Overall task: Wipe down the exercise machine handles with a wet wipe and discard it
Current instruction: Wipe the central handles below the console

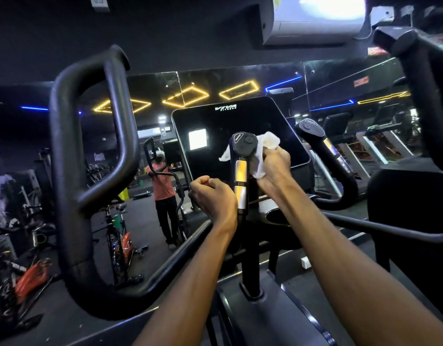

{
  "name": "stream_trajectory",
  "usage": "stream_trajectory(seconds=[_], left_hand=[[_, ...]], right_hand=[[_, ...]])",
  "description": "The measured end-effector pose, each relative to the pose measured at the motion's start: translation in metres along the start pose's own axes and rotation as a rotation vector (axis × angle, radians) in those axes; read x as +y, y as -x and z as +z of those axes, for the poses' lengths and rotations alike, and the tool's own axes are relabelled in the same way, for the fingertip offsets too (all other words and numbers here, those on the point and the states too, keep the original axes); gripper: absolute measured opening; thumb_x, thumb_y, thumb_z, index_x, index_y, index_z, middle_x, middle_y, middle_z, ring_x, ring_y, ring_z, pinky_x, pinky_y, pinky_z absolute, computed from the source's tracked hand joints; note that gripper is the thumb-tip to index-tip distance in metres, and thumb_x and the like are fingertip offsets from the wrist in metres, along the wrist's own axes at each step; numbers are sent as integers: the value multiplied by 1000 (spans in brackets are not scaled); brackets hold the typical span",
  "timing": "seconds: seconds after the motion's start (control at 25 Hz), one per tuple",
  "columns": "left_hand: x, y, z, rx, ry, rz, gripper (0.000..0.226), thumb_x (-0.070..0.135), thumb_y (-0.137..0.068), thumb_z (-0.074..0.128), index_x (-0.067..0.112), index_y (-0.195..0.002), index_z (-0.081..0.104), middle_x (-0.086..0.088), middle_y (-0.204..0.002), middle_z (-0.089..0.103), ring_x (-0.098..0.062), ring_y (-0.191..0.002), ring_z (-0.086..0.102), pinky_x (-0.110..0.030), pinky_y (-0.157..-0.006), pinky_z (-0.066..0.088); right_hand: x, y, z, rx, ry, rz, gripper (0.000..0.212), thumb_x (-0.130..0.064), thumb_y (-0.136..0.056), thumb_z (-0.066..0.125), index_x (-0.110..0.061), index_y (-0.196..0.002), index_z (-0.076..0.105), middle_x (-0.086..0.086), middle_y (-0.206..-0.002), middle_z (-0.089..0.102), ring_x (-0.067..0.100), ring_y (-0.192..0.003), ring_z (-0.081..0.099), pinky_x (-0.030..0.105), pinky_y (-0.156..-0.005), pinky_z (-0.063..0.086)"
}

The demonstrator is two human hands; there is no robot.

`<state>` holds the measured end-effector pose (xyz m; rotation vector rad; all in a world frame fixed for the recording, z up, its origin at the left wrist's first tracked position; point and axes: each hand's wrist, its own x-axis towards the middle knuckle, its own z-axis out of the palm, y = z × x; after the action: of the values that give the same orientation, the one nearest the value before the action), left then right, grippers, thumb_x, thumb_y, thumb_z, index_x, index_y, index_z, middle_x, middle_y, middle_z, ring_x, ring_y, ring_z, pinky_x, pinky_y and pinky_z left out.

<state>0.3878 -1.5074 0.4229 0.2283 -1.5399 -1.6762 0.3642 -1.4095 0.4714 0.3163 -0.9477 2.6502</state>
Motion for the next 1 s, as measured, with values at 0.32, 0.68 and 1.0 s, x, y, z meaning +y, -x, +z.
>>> stream_trajectory(seconds=[0.32,0.68,1.0], left_hand=[[-2,2,-3,-3,18,-47,11,10,-93,45,17,-100,48,-12,-107,58,-30,-95,61,-53,-89,51],[-7,0,-2,-11,26,-44,12,9,-93,43,17,-98,49,-10,-101,61,-24,-83,60,-45,-80,52],[-7,-1,-4,-39,-12,-46,16,8,-93,42,19,-102,48,-11,-107,61,-30,-96,62,-49,-88,53]], right_hand=[[11,-8,16,-266,188,126,53,-44,-104,40,5,-117,56,22,-78,68,31,-57,66,36,-50,55],[14,-23,19,-67,624,-217,45,-50,-96,47,-8,-95,63,15,-88,71,35,-78,67,51,-73,56],[24,-24,8,-17,464,-331,26,-26,-106,36,-20,-91,56,-5,-87,59,8,-80,57,30,-79,46]])
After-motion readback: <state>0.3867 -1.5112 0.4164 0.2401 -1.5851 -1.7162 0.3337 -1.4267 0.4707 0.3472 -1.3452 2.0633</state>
